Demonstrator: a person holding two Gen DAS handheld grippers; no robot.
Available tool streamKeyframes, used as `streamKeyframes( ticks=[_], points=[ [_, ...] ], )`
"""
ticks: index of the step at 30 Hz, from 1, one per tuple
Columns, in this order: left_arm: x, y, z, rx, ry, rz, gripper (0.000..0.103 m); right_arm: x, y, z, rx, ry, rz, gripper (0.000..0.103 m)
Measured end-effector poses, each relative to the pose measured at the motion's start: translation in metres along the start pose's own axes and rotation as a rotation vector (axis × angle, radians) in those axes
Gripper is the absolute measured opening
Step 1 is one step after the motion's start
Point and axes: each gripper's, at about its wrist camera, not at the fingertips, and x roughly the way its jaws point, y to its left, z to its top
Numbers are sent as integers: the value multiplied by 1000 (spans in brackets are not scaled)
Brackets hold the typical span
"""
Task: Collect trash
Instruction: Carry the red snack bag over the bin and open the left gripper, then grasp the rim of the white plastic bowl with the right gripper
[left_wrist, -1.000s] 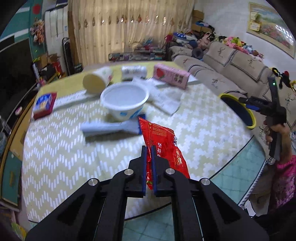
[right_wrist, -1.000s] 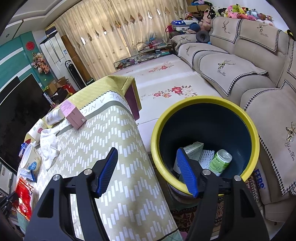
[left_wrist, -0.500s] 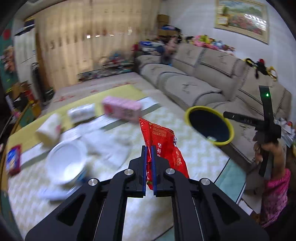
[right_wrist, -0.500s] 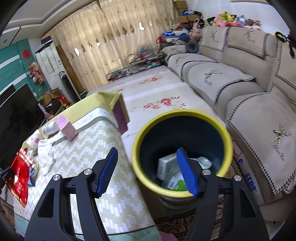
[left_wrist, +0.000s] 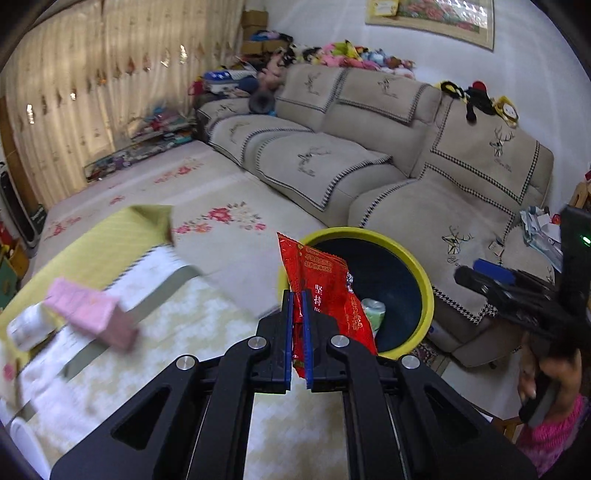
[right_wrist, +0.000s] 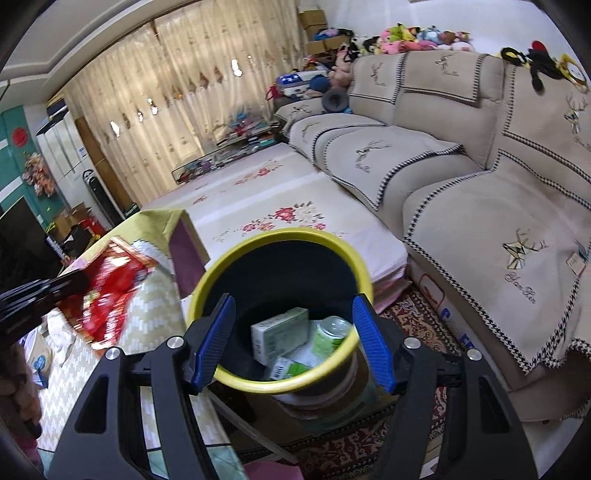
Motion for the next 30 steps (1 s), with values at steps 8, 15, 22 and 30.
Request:
streamKeyframes(
  ticks=[8, 15, 22, 30],
  points=[
    [77, -36, 27, 26, 67, -20, 7, 0, -31, -3, 52, 7, -26, 65],
    [115, -47, 34, 14, 94, -3, 42, 2, -40, -6, 69, 19, -39, 67],
    [46, -33, 17, -31, -4, -26, 70, 4, -24, -7, 33, 33, -20, 67],
    [-80, -8, -24, -107, -191, 55, 98, 4, 30, -14, -66, 56, 47, 67]
  ],
)
